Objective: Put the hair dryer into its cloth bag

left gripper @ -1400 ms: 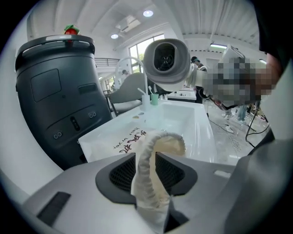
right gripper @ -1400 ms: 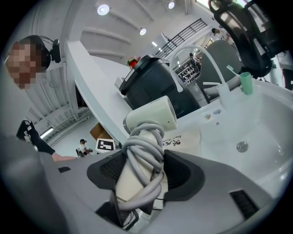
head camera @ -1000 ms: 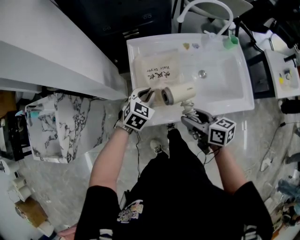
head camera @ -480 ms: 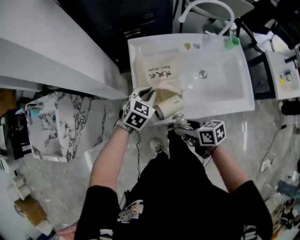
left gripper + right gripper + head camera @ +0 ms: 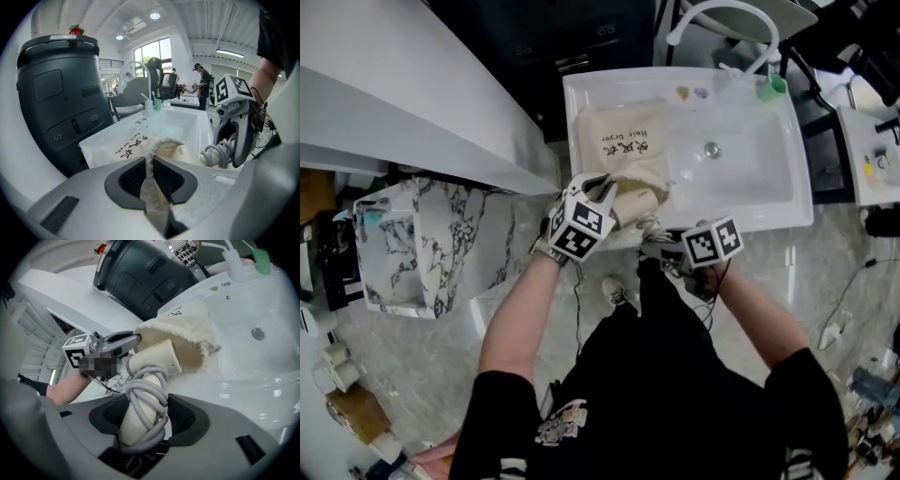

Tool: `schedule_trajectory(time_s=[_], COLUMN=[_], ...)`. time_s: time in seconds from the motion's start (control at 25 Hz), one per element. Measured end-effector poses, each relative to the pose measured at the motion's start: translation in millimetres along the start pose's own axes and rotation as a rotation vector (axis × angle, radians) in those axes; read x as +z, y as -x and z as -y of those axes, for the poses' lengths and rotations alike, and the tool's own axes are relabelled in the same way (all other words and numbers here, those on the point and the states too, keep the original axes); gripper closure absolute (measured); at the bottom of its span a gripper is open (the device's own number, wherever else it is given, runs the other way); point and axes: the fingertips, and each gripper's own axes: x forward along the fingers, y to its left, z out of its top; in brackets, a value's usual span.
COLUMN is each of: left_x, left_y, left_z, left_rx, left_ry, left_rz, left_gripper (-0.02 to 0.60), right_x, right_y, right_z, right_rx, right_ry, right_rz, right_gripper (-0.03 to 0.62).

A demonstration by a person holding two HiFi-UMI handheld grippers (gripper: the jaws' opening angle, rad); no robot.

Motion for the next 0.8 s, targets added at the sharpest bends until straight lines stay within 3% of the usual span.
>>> schedule_trajectory(time_s=[0.8], left_x=[3.0], left_y=[7.4], left_z=[-10.7], left_rx=[-0.006], left_ry=[0.019], left_rz=[0.038], left_gripper=[0.531], right_x=[75.0], right_y=[-48.7], right_z=[22.2], right_rx=[-0.089], right_ry=[-0.059], right_rz=[0.147], right_gripper=[0.338])
